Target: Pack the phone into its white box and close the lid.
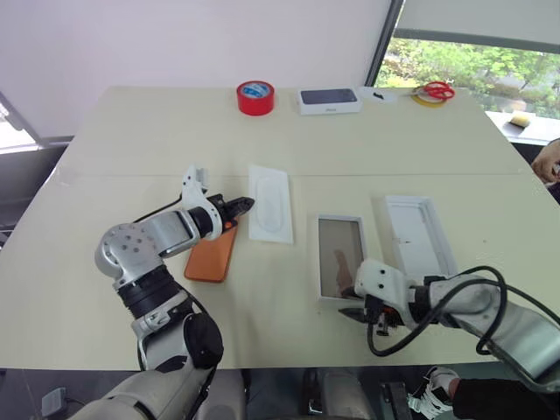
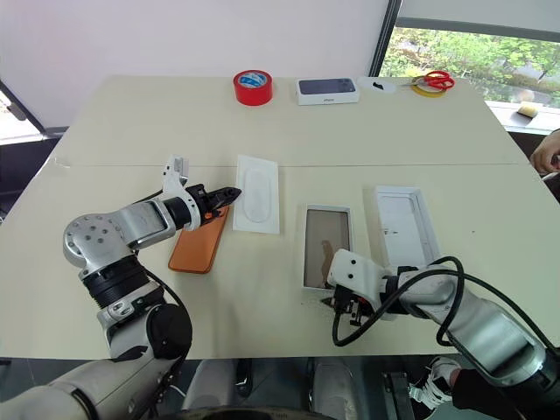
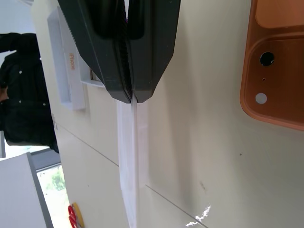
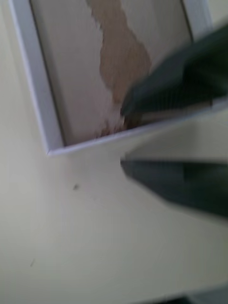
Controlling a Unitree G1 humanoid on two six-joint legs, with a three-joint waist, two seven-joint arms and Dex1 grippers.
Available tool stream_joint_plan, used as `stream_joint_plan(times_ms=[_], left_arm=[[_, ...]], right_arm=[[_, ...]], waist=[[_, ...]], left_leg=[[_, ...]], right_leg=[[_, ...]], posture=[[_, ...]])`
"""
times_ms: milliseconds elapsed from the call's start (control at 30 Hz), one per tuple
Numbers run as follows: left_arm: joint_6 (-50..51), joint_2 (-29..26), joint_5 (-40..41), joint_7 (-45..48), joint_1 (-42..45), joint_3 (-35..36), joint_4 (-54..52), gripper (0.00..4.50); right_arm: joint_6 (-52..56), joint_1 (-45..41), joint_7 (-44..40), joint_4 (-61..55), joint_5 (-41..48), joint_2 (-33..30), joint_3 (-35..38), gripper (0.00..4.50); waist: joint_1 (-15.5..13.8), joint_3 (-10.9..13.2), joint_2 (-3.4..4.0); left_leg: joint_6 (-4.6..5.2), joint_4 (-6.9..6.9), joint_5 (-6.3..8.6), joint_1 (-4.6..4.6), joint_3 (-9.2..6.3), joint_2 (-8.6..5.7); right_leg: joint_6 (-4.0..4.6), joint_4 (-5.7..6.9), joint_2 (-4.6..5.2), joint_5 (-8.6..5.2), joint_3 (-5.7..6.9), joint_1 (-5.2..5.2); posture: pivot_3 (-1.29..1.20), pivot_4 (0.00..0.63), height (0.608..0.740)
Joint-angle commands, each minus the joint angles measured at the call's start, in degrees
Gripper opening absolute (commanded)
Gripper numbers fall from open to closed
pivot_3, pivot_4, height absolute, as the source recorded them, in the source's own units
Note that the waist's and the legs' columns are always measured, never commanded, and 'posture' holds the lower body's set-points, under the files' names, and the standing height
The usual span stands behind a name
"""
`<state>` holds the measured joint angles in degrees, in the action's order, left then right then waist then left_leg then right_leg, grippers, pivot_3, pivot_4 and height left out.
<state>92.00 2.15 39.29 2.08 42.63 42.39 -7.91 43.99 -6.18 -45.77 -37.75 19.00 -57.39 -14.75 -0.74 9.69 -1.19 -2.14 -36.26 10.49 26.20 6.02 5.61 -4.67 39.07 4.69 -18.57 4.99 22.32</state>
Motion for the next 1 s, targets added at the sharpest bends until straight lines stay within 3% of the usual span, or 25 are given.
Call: stream_joint_plan(times_ms=[33, 333, 567, 667, 800, 833, 1000], left_arm=[[0.49, 0.27, 1.27, -0.25, 1.93, 2.88, -2.86, 0.0], [-0.48, -1.87, 0.99, 0.05, 4.58, 6.75, -1.48, 0.0], [-0.37, -1.96, 1.36, 0.09, 4.78, 7.06, -1.75, 0.0], [0.13, -0.51, 1.51, -0.26, 4.46, 7.15, -2.97, 0.0], [0.5, 2.96, 2.58, -0.6, 2.74, 3.98, -4.92, 0.0], [0.5, 3.71, 2.86, -0.59, 1.84, 2.09, -5.67, 0.0], [0.5, 7.95, 3.51, -1.51, -1.13, -3.52, -7.68, 0.0]], right_arm=[[-2.38, -1.75, -1.76, 0.26, -1.64, 0.8, -1.43, 0.09], [-9.86, -18.98, -8.99, 12.38, -11.62, 8.5, -13.49, 0.09], [-16.09, -27.51, -12.85, 25.19, -15.82, 15.53, -15.94, 0.09], [-16.17, -27.7, -13.86, 25.49, -14.86, 16.54, -13.88, 0.9], [-16.22, -25.72, -12.0, 23.32, -14.03, 14.99, -7.57, 3.04], [-15.38, -24.73, -11.88, 22.23, -12.99, 14.25, -5.19, 3.39], [-10.11, -19.19, -11.12, 16.55, -8.05, 10.75, 5.52, 3.39]], waist=[[0.01, 0.0, -0.01], [0.2, 0.02, -0.06], [-0.02, 0.03, -0.09], [0.06, 0.03, -0.09], [-0.03, 0.03, -0.09], [-0.04, 0.03, -0.09], [0.01, 0.04, -0.1]], left_leg=[[0.0, -0.01, 0.0, 0.0, 0.0, 0.0], [-0.09, 0.05, -0.06, -0.02, 0.0, 0.01], [-0.3, 0.0, -0.18, 0.01, 0.03, 0.01], [-0.3, 0.02, -0.18, 0.0, 0.02, 0.02], [-0.31, 0.01, -0.19, 0.01, 0.04, 0.01], [-0.31, 0.0, -0.19, 0.01, 0.05, 0.01], [-0.27, 0.02, -0.16, 0.01, 0.04, 0.01]], right_leg=[[0.0, 0.0, 0.0, 0.0, 0.0, 0.0], [0.0, 0.01, -0.02, 0.0, 0.0, 0.01], [0.0, 0.0, 0.01, 0.01, 0.03, 0.0], [0.01, 0.01, -0.01, 0.01, 0.03, 0.01], [0.0, 0.01, 0.02, 0.01, 0.02, 0.0], [0.0, 0.01, 0.02, 0.01, 0.02, 0.0], [0.0, 0.0, 0.02, 0.01, 0.02, 0.0]], posture=[[0.0, 0.15, 0.73], [0.0, 0.15, 0.73], [0.0, 0.15, 0.73], [0.0, 0.15, 0.73], [0.0, 0.15, 0.73], [0.0, 0.15, 0.73], [0.0, 0.15, 0.73]])
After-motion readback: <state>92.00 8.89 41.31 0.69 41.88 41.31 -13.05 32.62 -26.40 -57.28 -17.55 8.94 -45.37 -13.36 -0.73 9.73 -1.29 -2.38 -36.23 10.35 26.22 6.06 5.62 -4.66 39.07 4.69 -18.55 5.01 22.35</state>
